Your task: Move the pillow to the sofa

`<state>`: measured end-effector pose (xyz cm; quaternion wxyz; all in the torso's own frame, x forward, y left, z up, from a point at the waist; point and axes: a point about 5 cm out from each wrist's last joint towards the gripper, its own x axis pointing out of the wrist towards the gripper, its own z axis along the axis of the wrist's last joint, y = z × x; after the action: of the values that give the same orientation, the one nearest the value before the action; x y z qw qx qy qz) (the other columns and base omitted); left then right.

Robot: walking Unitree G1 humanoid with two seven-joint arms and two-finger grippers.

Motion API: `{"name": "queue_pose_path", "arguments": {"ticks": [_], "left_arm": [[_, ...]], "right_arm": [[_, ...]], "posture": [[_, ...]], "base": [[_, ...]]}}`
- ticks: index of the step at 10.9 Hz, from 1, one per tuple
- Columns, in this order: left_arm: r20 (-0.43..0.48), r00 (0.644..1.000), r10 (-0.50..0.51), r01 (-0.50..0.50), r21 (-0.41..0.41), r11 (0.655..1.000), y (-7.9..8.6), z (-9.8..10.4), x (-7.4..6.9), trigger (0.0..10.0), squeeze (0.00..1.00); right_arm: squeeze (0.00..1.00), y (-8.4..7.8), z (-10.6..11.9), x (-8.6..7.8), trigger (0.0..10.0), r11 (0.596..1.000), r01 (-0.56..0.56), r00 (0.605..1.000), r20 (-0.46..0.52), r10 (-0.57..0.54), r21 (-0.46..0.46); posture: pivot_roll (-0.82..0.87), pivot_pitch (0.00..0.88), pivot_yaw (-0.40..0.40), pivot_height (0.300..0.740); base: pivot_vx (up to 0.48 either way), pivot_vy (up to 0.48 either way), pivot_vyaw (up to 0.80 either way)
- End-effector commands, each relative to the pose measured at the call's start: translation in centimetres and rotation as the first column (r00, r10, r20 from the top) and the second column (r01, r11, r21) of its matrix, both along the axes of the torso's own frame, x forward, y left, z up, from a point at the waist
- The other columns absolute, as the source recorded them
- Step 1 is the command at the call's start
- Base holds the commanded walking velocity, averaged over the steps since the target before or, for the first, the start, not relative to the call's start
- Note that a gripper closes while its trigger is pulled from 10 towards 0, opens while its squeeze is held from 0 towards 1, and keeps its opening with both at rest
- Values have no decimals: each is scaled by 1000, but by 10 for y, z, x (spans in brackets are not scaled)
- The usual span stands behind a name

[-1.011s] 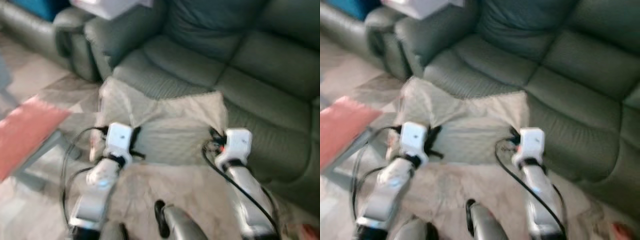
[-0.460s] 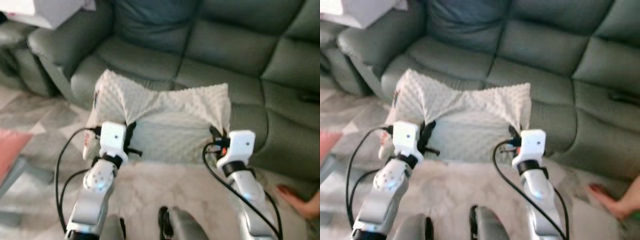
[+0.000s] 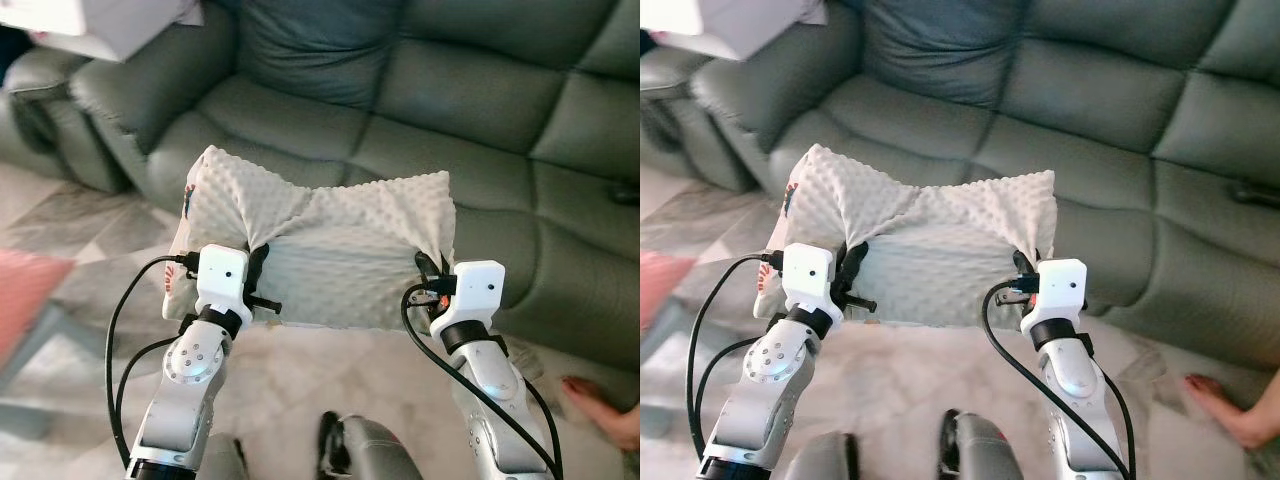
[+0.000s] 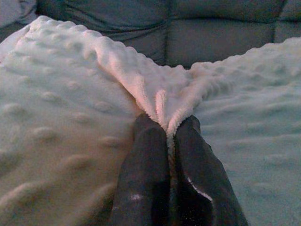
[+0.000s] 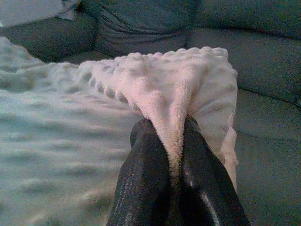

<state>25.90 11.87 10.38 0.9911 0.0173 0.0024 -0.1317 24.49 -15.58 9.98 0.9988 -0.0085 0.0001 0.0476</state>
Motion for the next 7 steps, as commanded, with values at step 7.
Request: {"name": "queue_pose_path", "arguments": {"ticks": [7], "left_arm": [[16, 998, 58, -58, 31, 998, 12, 1, -3, 10000, 0]], "right_arm": [[0, -30, 2, -2, 10000, 991, 122, 992, -4, -122, -59]], "posture": [[-50, 189, -56, 740]], "base": [[0, -279, 0]]}}
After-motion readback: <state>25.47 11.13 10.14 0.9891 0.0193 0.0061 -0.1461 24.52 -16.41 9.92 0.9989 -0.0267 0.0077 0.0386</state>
